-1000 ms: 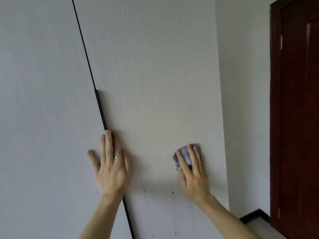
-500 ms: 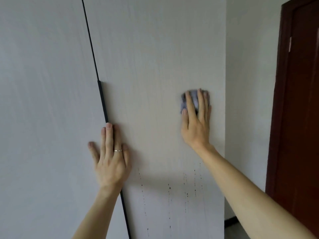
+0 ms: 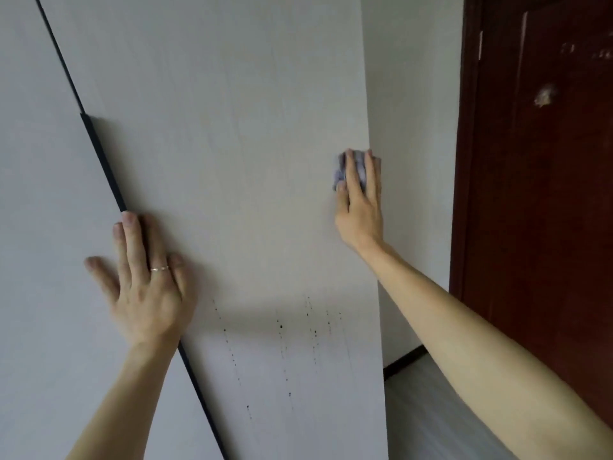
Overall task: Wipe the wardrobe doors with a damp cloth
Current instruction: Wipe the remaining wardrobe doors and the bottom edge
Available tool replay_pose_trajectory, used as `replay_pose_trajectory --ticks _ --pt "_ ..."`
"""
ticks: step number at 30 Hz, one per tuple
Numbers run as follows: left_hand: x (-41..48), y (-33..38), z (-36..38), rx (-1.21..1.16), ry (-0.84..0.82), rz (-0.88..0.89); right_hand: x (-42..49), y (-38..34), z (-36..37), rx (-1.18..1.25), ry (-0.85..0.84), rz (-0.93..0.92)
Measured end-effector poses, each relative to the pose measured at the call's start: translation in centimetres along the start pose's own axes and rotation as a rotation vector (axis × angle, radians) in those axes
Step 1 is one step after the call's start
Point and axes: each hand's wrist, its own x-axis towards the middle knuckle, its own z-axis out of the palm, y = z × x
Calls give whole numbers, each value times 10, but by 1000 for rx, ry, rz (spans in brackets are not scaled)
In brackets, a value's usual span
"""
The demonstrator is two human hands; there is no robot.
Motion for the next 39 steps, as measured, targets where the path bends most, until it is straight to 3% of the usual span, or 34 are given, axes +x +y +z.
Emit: replay_pose_trajectory --ticks 3,6,10,17,20,23,28,31,33,37,39 --pt "-2 -3 3 1 49 28 -13 13 4 -28 34 -48" --pt "-1 -4 5 18 69 38 -103 44 19 -84 63 -58" --pt "-2 -6 5 16 34 32 -209 76 18 -99 -146 82" --pt "2 0 4 6 33 24 -84 18 14 1 17 36" --pt "1 3 2 -27 16 39 -57 -21 21 -9 49 -77" --pt "-17 -4 0 -35 38 -23 -107 -40 43 -38 27 -281" --pt "-76 -35 6 -1 -48 50 -235 -6 54 -188 -236 -639" --pt "-84 -43 9 62 -21 129 -218 0 46 -240 -295 -763" --pt "-82 -44 10 66 -5 120 -179 -20 46 -168 -179 -681" --pt "-86 -50 14 100 29 144 -120 -66 61 41 141 -212" --pt "-88 -55 16 122 42 148 -139 -82 74 23 123 -240"
